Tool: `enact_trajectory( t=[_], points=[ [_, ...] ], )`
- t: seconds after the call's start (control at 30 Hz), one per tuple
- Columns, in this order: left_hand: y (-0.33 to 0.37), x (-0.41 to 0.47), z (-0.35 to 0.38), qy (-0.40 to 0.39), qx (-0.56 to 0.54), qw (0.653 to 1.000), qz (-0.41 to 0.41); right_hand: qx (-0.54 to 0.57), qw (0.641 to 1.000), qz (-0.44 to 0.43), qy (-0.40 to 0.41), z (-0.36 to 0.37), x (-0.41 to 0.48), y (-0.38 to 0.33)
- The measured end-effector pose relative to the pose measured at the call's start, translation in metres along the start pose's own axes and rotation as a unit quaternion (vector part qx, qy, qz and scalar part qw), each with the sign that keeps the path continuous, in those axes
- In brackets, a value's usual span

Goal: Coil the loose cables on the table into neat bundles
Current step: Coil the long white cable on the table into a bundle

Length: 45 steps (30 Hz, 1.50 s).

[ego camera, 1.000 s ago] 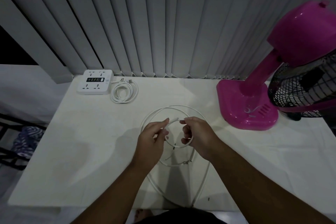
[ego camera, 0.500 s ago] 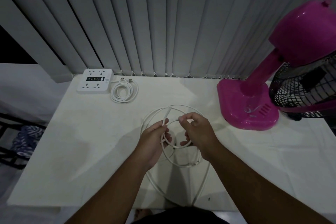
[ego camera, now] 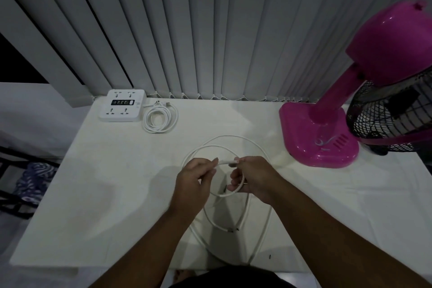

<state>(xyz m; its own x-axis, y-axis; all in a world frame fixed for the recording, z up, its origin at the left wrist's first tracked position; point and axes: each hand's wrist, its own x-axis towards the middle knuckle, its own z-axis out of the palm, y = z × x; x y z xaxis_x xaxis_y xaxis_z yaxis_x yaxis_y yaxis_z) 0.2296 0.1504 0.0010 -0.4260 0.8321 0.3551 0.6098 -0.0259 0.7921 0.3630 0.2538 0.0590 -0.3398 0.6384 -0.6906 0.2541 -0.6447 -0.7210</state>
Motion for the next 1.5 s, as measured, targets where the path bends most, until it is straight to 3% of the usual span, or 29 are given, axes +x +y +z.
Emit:
enact_trajectory(
  t=[0.13, 0.23, 0.27, 0.33, 0.4, 0.43, 0.57, 0.77, 0.83, 0.97, 1.17, 1.33, 1.5],
  points=[
    [-0.006, -0.001, -0.003, -0.037, 0.070, 0.996, 0.051, 0.068, 0.995, 0.046, -0.061, -0.004, -0.001, -0.004],
    [-0.002, 0.001, -0.004, -0.047, 0.082, 0.993, 0.072, -0.030, 0.999, -0.020, -0.027, -0.005, 0.001, 0.002],
    [0.001, 0.002, -0.003, -0.046, 0.053, 0.997, 0.043, -0.056, 0.997, -0.048, -0.009, -0.005, 0.002, 0.005],
    [0.010, 0.006, -0.004, -0.050, -0.062, 0.992, -0.096, -0.078, 0.992, -0.095, 0.019, -0.006, 0.004, 0.008],
    [0.017, 0.011, -0.005, -0.078, -0.201, 0.944, -0.250, -0.082, 0.988, -0.125, 0.032, -0.008, 0.005, 0.007],
    [0.018, 0.013, -0.005, -0.096, -0.230, 0.925, -0.286, -0.083, 0.987, -0.135, 0.036, -0.009, 0.006, 0.007],
    [0.023, 0.019, -0.008, -0.127, -0.212, 0.917, -0.312, -0.094, 0.980, -0.166, 0.063, -0.008, 0.004, 0.009],
    [0.022, 0.016, 0.002, -0.011, -0.167, 0.932, -0.322, -0.078, 0.982, -0.164, 0.058, -0.003, 0.005, 0.013],
    [0.022, 0.015, 0.005, 0.014, -0.221, 0.909, -0.352, -0.057, 0.986, -0.149, 0.044, -0.002, 0.005, 0.013],
    [0.023, 0.017, 0.005, 0.001, -0.438, 0.798, -0.413, -0.075, 0.990, -0.118, 0.026, -0.002, 0.004, 0.011],
    [0.024, 0.023, 0.003, -0.028, -0.509, 0.725, -0.463, -0.036, 0.996, -0.088, 0.004, -0.001, -0.001, 0.008],
    [0.026, 0.028, -0.005, -0.116, -0.473, 0.729, -0.481, -0.025, 0.996, -0.081, -0.014, -0.003, -0.001, 0.012],
    [0.024, 0.026, -0.008, -0.122, -0.473, 0.707, -0.512, -0.038, 0.995, -0.086, -0.022, -0.004, 0.002, 0.016]
  ],
)
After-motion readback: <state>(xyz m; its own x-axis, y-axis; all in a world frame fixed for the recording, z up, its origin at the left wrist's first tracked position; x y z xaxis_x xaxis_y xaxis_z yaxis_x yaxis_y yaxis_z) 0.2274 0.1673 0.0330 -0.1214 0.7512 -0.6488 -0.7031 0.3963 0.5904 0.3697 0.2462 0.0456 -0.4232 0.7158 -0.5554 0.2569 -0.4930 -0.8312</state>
